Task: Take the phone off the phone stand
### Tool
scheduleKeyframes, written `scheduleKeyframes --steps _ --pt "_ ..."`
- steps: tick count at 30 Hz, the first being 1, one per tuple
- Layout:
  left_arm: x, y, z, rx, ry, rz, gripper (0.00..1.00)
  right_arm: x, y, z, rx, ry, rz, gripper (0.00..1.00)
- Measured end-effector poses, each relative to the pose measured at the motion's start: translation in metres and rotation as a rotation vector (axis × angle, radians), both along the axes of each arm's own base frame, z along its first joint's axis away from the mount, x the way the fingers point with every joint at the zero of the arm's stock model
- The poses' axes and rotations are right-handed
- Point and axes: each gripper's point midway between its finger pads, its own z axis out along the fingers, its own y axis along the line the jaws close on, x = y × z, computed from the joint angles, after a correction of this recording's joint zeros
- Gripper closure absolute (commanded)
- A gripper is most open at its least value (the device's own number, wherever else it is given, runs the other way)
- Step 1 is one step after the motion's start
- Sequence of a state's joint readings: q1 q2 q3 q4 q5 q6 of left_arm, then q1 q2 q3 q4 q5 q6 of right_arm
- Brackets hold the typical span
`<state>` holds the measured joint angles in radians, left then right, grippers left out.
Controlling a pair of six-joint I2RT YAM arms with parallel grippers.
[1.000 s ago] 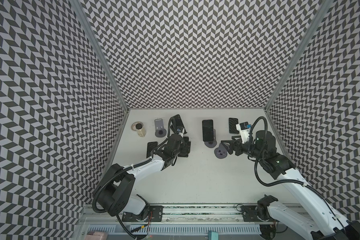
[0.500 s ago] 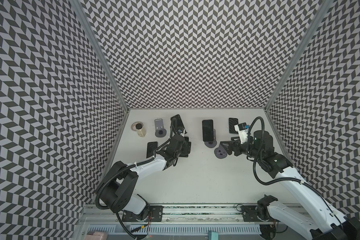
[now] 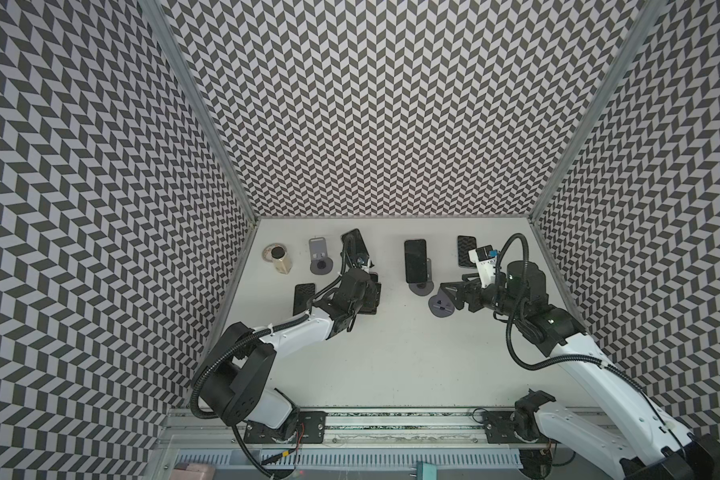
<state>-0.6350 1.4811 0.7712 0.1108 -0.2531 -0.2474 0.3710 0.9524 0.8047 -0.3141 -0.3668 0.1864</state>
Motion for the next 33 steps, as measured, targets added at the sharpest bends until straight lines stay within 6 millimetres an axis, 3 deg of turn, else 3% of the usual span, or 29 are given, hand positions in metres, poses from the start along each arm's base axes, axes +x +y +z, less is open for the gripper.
scheduleKeyframes --steps 14,33 --pt "-0.003 0.002 0.005 0.001 0.0 -0.001 0.31 0.0 0.0 0.0 0.0 0.001 0.0 0.13" --pt "-0.012 0.008 0.046 -0.046 -0.066 -0.008 0.32 -0.003 0.001 0.003 0.005 0.017 0.002 0.13"
